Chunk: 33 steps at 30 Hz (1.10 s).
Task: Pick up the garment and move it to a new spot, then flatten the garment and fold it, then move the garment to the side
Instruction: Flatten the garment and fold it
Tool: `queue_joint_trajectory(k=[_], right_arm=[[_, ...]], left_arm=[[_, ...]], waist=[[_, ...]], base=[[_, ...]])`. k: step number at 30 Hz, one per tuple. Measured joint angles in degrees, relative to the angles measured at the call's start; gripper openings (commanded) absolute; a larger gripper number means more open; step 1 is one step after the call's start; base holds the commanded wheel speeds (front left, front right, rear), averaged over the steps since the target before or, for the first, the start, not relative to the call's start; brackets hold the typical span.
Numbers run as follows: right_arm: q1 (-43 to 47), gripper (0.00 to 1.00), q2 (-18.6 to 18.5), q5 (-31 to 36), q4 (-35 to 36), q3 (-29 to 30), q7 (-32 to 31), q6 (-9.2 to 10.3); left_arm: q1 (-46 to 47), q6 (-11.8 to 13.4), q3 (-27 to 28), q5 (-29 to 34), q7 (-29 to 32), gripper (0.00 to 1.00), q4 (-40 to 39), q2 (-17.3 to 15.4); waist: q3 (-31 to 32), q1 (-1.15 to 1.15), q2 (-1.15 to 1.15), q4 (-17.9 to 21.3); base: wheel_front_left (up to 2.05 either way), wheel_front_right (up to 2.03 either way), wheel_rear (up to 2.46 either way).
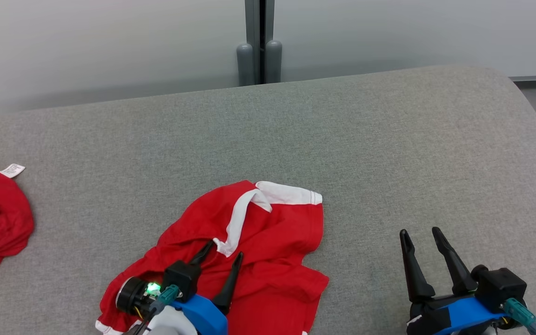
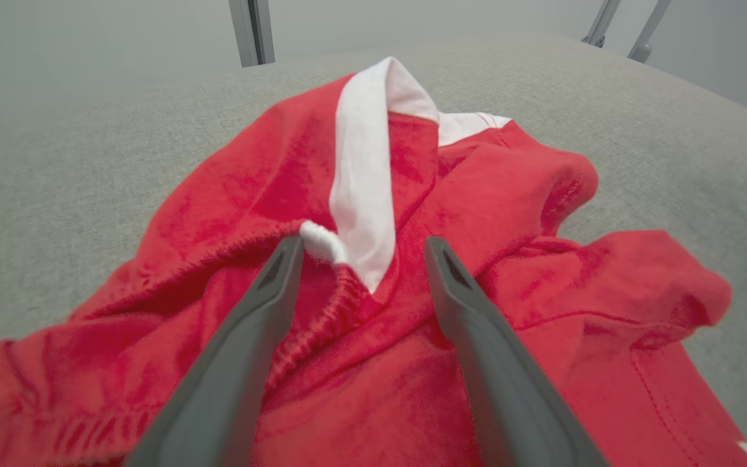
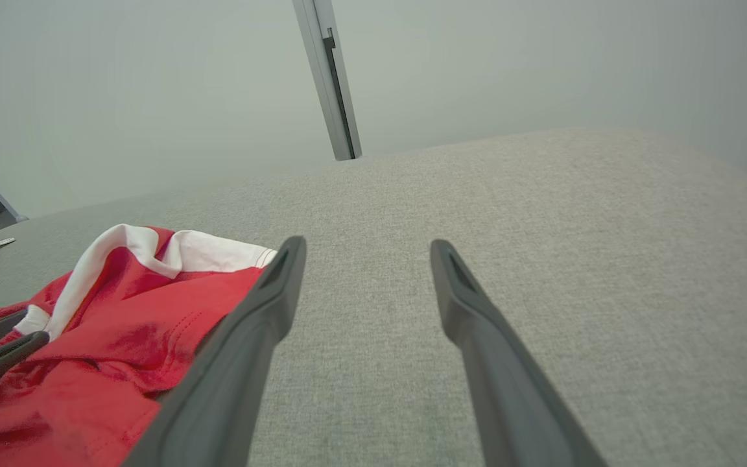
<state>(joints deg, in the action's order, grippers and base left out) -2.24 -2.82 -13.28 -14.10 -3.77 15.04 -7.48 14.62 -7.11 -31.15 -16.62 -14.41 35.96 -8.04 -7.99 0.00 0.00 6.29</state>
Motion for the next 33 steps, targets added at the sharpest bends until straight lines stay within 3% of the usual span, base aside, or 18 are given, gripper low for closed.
queue_joint_trajectory(k=[13,14,15,16,24,33], right_arm=[[-0.3,1.0,0.0,-0.1,0.0,-0.1,0.0,0.0],[-0.3,1.0,0.0,-0.2,0.0,-0.3,0.0,0.0],[-0.3,1.0,0.0,-0.3,-0.1,-0.4,0.0,0.0],[-0.4,1.0,0.0,-0.3,-0.1,-0.6,0.0,0.0],[0.2,1.0,0.0,-0.4,-0.1,-0.3,0.0,0.0],[-0.3,1.0,0.0,-0.1,-0.2,-1.2,0.0,0.0]], left_arm=[[3.2,0.3,-0.4,-1.2,-0.2,1.0,6.3,0.5],[3.4,0.2,-0.5,-1.5,-0.3,0.92,6.6,0.6],[3.7,0.2,-0.7,-1.7,-0.3,0.36,7.1,0.8],[4.3,0.1,-0.7,-2.1,-0.3,0.0,7.4,1.1],[8.8,0.0,0.8,-4.5,-0.5,0.0,4.6,0.6],[15.2,-0.1,4.6,-6.0,0.3,0.0,-2.3,-6.1]], waist=[[-0.2,0.0,0.0,0.6],[-0.3,0.0,0.0,0.7],[-0.3,0.0,0.0,0.7],[-0.2,0.0,0.0,0.7],[1.0,0.0,0.0,-0.6],[0.7,-0.01,0.0,-1.0]], base=[[0.0,0.0,0.0],[0.0,0.0,0.0],[0.0,0.0,0.0],[0.0,0.0,0.0],[0.0,0.0,0.0],[0.0,0.0,0.0]])
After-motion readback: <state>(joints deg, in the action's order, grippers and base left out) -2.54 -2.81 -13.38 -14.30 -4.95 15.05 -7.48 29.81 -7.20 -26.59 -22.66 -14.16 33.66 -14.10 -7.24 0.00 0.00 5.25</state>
